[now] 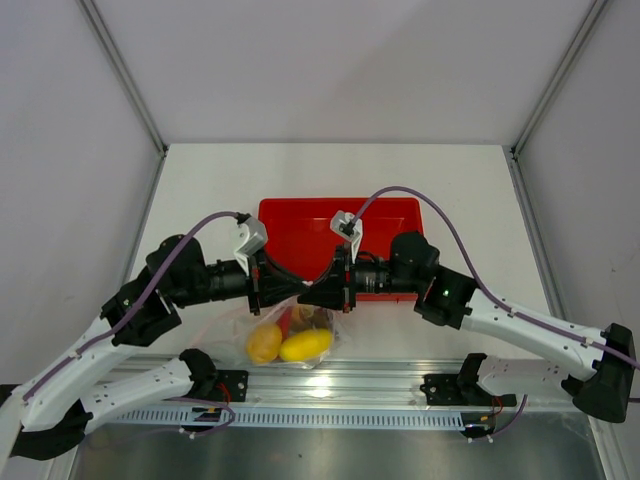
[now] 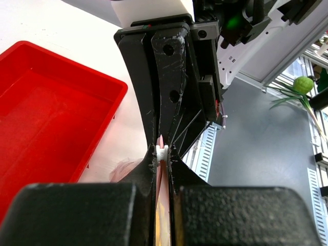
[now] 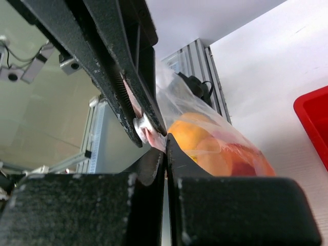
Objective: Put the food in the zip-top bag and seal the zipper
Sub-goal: Zip the zipper food storage bag at the center of the board.
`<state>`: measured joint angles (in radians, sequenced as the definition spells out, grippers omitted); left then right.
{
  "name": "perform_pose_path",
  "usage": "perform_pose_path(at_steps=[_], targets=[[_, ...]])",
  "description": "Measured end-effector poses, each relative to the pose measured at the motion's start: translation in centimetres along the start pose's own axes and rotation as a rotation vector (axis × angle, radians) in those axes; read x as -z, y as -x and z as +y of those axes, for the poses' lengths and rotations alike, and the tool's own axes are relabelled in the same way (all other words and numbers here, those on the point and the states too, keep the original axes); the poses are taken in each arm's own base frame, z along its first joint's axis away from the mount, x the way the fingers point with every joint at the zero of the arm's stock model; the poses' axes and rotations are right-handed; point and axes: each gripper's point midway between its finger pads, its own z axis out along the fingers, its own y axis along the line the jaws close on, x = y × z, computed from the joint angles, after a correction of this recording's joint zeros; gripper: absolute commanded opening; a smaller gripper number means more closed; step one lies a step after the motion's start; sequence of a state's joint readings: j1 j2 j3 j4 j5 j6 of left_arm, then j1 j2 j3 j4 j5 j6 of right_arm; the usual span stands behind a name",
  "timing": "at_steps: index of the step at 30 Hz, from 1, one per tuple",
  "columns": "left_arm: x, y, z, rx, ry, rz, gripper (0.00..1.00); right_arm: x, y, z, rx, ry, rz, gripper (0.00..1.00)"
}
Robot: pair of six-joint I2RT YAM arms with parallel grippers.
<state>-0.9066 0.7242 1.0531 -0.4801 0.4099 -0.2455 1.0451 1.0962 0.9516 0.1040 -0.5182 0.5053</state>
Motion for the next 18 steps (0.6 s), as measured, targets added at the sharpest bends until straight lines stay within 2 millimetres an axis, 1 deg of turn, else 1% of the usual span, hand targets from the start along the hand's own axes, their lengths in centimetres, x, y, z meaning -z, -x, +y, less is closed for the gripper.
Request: perform_pose_path(at_steps=[10,18], targets=[[0.2,-0.3,0.5,0.009,0.03,-0.011,0.0,0.2,0.8,-0.9,-0.073,-0.06,-0.082,0.0],[0.6,-0.3,0.5,0.013,0.041,-0.02,0.01,0.6,1.5,-0.8,-0.09,-0.063,-0.111,0.0]])
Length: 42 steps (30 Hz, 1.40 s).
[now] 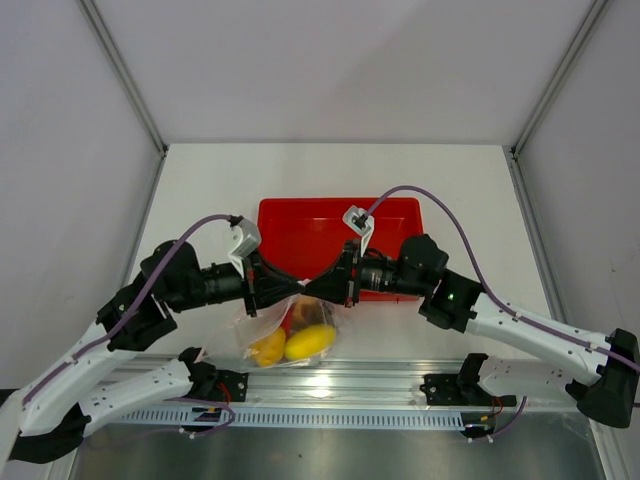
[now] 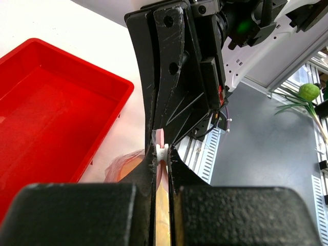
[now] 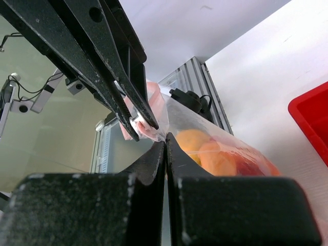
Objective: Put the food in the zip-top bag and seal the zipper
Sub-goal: Zip the zipper food storage bag at the center of the board.
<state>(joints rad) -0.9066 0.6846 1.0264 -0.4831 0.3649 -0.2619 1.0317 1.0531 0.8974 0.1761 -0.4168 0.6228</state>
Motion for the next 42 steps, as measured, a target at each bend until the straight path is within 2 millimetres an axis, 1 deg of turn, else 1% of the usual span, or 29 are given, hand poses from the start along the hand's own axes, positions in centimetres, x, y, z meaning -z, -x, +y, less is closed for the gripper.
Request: perform_pose_path(at_steps=[6,10,11,12,13,14,15,19,24,28,29,31,32,37,40,42], targets=[[-0.1,-0.3,0.2,0.007,0.01,0.016,0.01,0.0,0.1,-0.1,-0.003,0.001,0.001,0.0],[-0.1,-0.7,0.1,0.014,0.006,0.031,0.01,-0.3,-0.3,0.0,0.013,0.024,0.054,0.0],[0.0,-0.7,0.1,0.016,0.005,0.037,0.0,-0.4,-0.5,0.0,0.025,0.031,0.075,0.02],[0.0,-0.7,0.1,0.019,0.006,0.041,0.01,-0.5,-0.6,0.1,0.036,0.04,0.098,0.16],[0.0,-0.7,0.0,0.021,0.005,0.045,0.01,-0.6,-0.8,0.2,0.047,0.047,0.121,0.24],[0.0,-0.6,-0.1,0.025,0.002,0.045,0.01,-0.6,-0.9,0.2,0.065,0.054,0.139,0.3],[0.0,-0.4,-0.2,0.025,-0.001,0.044,0.01,-0.5,-1.1,0.3,0.08,0.064,0.16,0.33],[-0.1,-0.3,-0.7,0.036,-0.026,0.056,0.0,-0.1,-1.5,0.9,0.153,0.107,0.214,0.39],[-0.3,-0.6,-0.7,0.044,-0.034,0.071,0.01,0.4,-2.6,1.2,0.207,0.164,0.275,0.4],[-0.5,-0.8,-0.7,0.055,-0.036,0.083,0.01,0.4,-3.5,1.3,0.22,0.209,0.314,0.36],[-0.5,-0.9,-0.7,0.056,-0.037,0.085,0.01,0.3,-3.7,1.2,0.218,0.218,0.323,0.33],[-0.6,-0.9,-0.7,0.057,-0.038,0.088,0.01,0.0,-4.0,0.9,0.22,0.23,0.333,0.09],[-0.6,-1.0,-0.7,0.058,-0.038,0.09,0.01,-0.2,-4.1,0.8,0.217,0.231,0.336,0.0],[-0.6,-1.2,-0.4,0.062,-0.023,0.099,0.0,-0.8,-4.2,0.2,0.196,0.217,0.334,0.0],[-0.5,-1.1,0.0,0.06,0.001,0.09,0.01,-1.1,-3.7,-0.3,0.195,0.172,0.293,0.0],[-0.5,-0.9,0.2,0.058,0.017,0.083,0.01,-1.0,-3.1,-0.9,0.183,0.109,0.251,0.0]])
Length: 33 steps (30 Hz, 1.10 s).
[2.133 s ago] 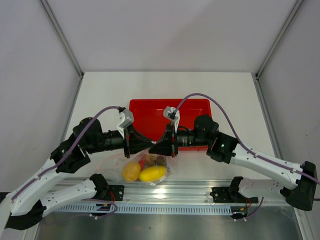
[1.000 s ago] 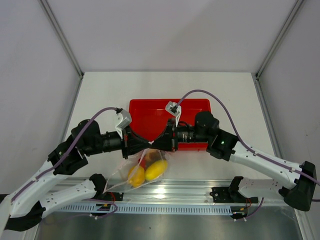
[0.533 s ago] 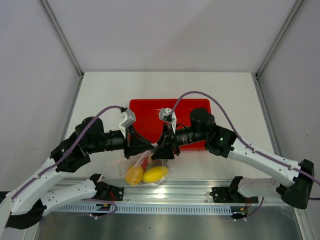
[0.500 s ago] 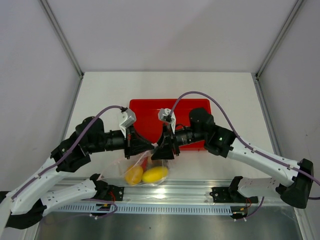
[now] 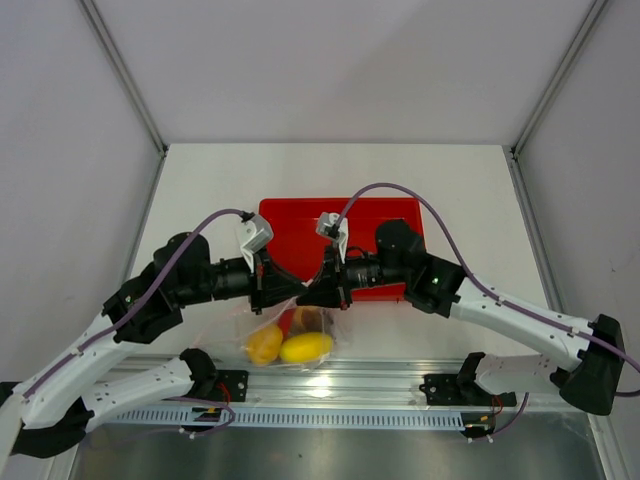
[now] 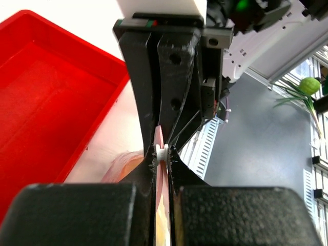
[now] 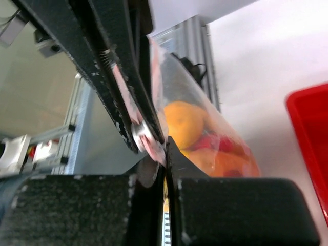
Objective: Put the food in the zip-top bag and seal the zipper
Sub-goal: Zip the zipper food storage bag at the center of the board.
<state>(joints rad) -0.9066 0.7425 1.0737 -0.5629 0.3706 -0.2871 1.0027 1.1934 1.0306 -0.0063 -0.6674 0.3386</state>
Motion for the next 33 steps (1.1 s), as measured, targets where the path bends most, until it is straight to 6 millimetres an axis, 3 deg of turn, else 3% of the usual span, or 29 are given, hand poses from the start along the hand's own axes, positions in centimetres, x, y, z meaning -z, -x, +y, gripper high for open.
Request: perform_pose_path(at_steps=[9,15,20,22,23,26,29,33], targets=[[-0.1,-0.8,1.3,0.002,0.058,-0.009,0.01,1.5,1.3,-2.3,-0.136,-0.206,-0.16,0.0],[0.2,-1.7,2.1,0.006,0.099,0.013,0.0,2.1,1.3,-3.4,-0.238,-0.232,-0.232,0.0],[1.0,-2.0,2.0,0.006,0.109,0.014,0.01,2.2,1.2,-2.9,-0.224,-0.193,-0.224,0.0],[1.2,-2.2,1.9,0.009,0.105,0.024,0.01,2.3,0.9,-2.4,-0.188,-0.165,-0.198,0.08],[1.2,-2.2,1.8,0.01,0.099,0.03,0.01,2.3,0.7,-2.2,-0.162,-0.148,-0.175,0.21],[1.5,-2.4,1.2,0.013,0.073,0.046,0.01,2.7,1.0,-1.2,-0.073,-0.113,-0.126,0.43],[1.4,-2.6,0.8,0.016,0.052,0.057,0.01,3.3,2.2,0.1,0.031,-0.069,-0.091,0.49],[1.3,-2.8,0.5,0.02,0.033,0.069,0.01,3.4,3.9,1.4,0.132,-0.004,-0.063,0.48]])
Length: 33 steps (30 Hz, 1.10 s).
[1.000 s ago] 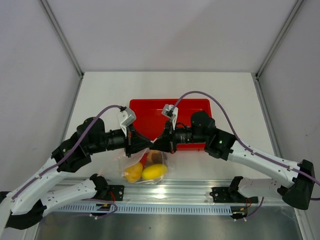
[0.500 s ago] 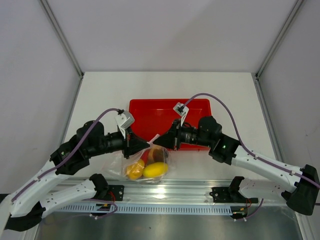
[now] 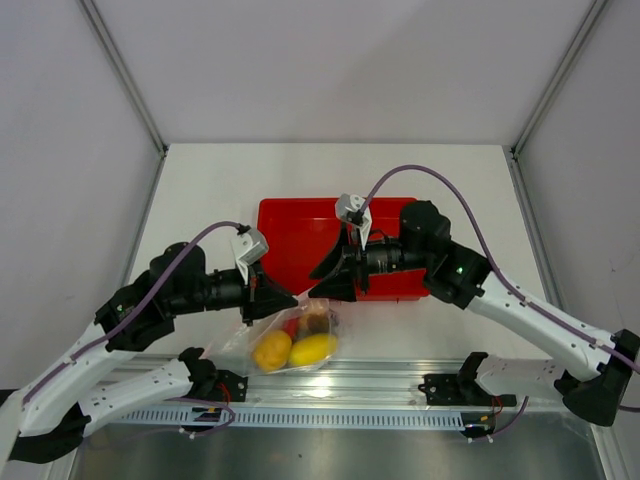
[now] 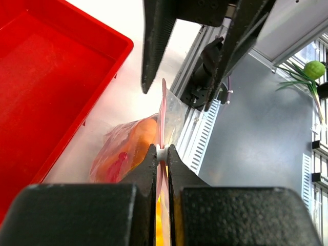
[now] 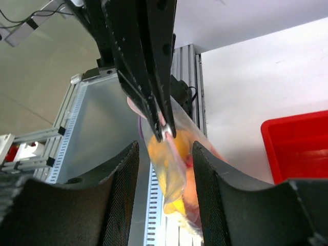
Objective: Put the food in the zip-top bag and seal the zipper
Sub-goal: Zip the zipper food storage bag at the center of the board.
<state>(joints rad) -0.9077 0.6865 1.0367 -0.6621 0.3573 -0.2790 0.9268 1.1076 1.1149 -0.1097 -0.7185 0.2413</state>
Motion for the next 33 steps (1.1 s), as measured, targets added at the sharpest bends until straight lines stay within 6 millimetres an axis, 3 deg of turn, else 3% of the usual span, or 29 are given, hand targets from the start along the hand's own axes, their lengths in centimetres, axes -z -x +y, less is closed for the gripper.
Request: perform_pose_path(at_steps=[3,12,30,33], targets=[[0.0,-0.1,-0.2,0.001,-0.013,0.004,0.01,-0.5,-0.1,-0.2,0.014,0.038,0.033,0.49],[0.3,0.3,-0.6,-0.002,-0.025,0.0,0.0,-1.1,-3.3,-1.0,-0.045,0.094,0.151,0.47],[-0.1,0.0,-0.7,0.003,-0.039,0.018,0.01,-1.5,-3.4,-0.4,-0.055,0.156,0.16,0.29],[-0.2,0.0,-0.7,0.005,-0.039,0.022,0.01,-1.5,-3.4,-0.4,-0.058,0.16,0.161,0.19]])
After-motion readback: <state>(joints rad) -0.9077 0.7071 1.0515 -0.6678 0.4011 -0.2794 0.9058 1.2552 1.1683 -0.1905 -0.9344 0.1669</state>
